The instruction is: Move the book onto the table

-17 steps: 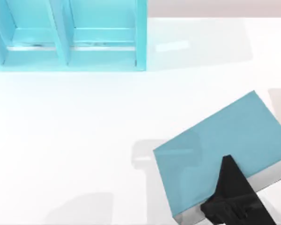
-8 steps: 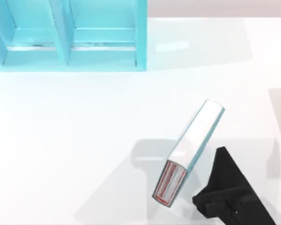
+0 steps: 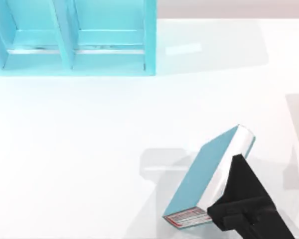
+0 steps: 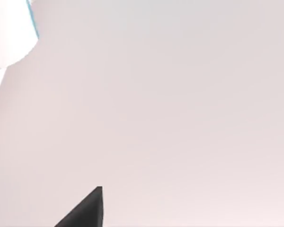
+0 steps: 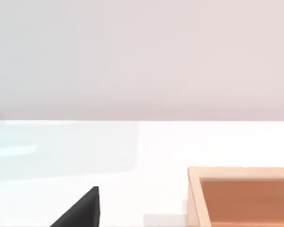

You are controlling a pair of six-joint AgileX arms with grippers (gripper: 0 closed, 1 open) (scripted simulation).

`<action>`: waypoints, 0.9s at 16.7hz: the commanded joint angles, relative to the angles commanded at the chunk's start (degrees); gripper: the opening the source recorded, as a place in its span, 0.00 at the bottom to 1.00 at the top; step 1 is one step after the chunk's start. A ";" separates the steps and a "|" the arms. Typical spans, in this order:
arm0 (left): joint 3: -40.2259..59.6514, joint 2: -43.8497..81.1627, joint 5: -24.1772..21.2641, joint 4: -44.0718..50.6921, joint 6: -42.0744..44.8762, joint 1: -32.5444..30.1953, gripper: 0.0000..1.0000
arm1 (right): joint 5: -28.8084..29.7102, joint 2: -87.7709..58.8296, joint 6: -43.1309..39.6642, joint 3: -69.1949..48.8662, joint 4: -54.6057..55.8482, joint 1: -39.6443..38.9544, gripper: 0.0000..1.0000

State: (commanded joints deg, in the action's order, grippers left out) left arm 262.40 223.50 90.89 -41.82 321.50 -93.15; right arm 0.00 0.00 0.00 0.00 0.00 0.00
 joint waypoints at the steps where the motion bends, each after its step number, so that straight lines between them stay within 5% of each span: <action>1: 0.07 -0.25 0.29 1.83 -1.66 -0.39 1.00 | 0.00 0.00 0.00 0.00 0.00 0.00 1.00; 6: 1.03 -2.65 3.66 19.42 -16.77 -4.30 1.00 | 0.00 0.00 0.00 0.00 0.00 0.00 1.00; 15: 3.56 -8.43 14.17 67.71 -55.89 -15.16 1.00 | 0.00 0.00 0.00 0.00 0.00 0.00 1.00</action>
State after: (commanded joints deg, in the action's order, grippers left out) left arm 265.96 215.07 105.06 25.89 265.61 -108.32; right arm 0.00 0.00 0.00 0.00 0.00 0.00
